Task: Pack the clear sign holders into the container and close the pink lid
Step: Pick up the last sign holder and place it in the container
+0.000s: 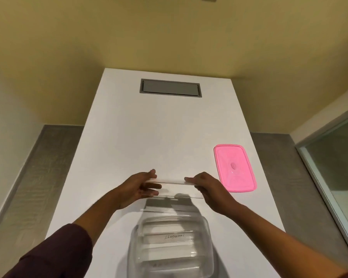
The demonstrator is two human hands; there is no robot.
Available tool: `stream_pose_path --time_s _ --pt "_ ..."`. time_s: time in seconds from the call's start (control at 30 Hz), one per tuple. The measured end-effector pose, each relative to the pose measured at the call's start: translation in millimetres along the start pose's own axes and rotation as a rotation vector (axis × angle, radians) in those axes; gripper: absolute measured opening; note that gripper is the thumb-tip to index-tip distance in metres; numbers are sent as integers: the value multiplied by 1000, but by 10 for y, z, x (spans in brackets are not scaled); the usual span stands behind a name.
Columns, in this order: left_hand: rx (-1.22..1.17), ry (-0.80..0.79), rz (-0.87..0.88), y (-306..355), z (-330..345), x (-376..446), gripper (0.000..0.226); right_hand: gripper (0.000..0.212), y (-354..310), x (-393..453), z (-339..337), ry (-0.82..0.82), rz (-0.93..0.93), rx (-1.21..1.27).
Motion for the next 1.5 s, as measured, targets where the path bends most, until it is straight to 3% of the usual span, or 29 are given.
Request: stream_pose_path --time_s 0.07,0.23,0.37,0.5,0.77,0.93,1.07,1.23,1.37,1.5 --pt "138 -72 -55 -90 102 -110 78 59 -70 -117 57 11 -46 -161" --pt "354 -183 -118 -289 294 -390 50 62 -132 -464 190 -4 -58 -298" --pt "574 -79 -36 -344 418 -458 44 71 -121 -693 268 -57 -28 -141" --pt "789 45 38 -491 509 -444 48 91 -42 -851 385 -250 70 -22" --pt "1056 169 111 -878 553 -487 44 67 -29 -910 750 -282 186 -278" --pt "1474 251 124 -1008 668 -498 46 62 -41 -871 1009 -288 213 -562" --pt "1745 267 126 -1097 787 -467 43 56 -23 -848 1093 -284 256 -640" --pt "1875 285 59 -1131 816 -473 36 49 -81 -809 1113 -300 308 -696" --pt "1987 303 -64 -1100 765 -451 49 49 -113 -824 1136 -270 282 -744" --pt "1981 313 -90 -1103 731 -435 37 48 -89 -840 1199 -300 307 -785"
Point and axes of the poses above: each hand's wrist, its own x-axis towards the middle knuckle, its own z-axis out of the palm, y = z × x, the point moved 5 cm from there along x, towards the middle knuckle, and after that the axes turned 12 degrees about -y, right-handed, at the moved point
